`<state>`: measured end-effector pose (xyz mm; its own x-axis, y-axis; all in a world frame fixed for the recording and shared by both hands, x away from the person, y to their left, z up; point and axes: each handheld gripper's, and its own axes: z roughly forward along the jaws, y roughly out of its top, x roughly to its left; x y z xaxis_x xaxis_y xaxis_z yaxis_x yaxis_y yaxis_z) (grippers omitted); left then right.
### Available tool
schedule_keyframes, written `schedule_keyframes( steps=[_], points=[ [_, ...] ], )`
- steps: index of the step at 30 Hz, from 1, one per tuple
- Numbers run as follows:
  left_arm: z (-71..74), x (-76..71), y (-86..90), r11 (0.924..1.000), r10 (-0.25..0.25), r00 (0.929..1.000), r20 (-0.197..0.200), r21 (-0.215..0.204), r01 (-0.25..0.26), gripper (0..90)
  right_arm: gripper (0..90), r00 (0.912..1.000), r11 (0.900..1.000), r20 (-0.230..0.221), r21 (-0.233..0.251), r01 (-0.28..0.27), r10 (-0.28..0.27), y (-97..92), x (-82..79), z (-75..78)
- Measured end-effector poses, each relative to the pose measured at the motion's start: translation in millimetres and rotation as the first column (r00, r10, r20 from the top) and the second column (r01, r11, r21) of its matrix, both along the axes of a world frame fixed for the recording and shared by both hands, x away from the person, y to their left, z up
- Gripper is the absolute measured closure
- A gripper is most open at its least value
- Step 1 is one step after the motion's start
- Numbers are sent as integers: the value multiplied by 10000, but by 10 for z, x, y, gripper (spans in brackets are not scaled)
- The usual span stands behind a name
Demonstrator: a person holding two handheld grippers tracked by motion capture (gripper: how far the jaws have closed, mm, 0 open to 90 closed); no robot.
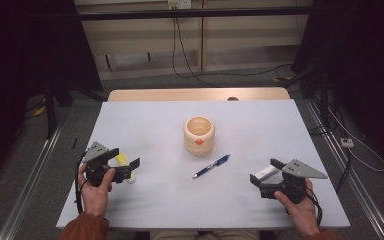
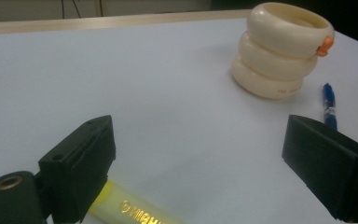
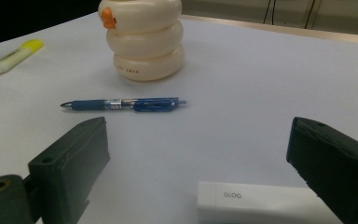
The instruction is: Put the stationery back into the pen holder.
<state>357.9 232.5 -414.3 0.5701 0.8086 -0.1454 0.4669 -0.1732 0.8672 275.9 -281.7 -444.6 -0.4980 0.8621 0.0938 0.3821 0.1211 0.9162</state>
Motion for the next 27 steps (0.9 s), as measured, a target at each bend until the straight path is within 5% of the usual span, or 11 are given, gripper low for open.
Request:
schedule_keyframes(
  steps=[5,7,11,13,15,17,22,25,27],
  points=[
    [-12,55,61,9973,-442,9960,-775,-617,395,100,55,10000,10000,-14,-17,-55,55,-1,-4,-4],
    [-27,64,46,9997,-127,9971,-747,-197,112,99,56,10000,10000,-25,1,-19,19,-12,-1,-6],
    [-17,53,48,9999,33,9975,-711,-158,-45,103,56,10000,10000,39,-79,-60,61,-2,-2,1],
    [-10,34,39,9996,267,9974,-674,50,-264,190,56,9999,9999,52,-118,-106,107,15,-3,2],
    [-1,6,41,9995,312,9969,-722,-81,-319,398,56,9998,9997,81,-160,-186,187,23,-12,4],
    [9,-1,42,9989,419,9961,-772,-194,-435,464,56,9998,9998,94,-153,-153,155,17,-24,4],
    [-21,0,-9,9999,72,9954,-952,-85,-80,765,56,9999,9999,101,-81,-121,121,-15,-28,2],
    [-35,-13,-46,9998,-210,9962,-849,9,212,899,56,9999,9998,78,-117,-144,145,-7,-24,1],
    [-44,-12,-77,9993,-348,9954,-894,105,359,900,56,9999,9998,50,-118,-159,160,3,-26,2]
  ],
)
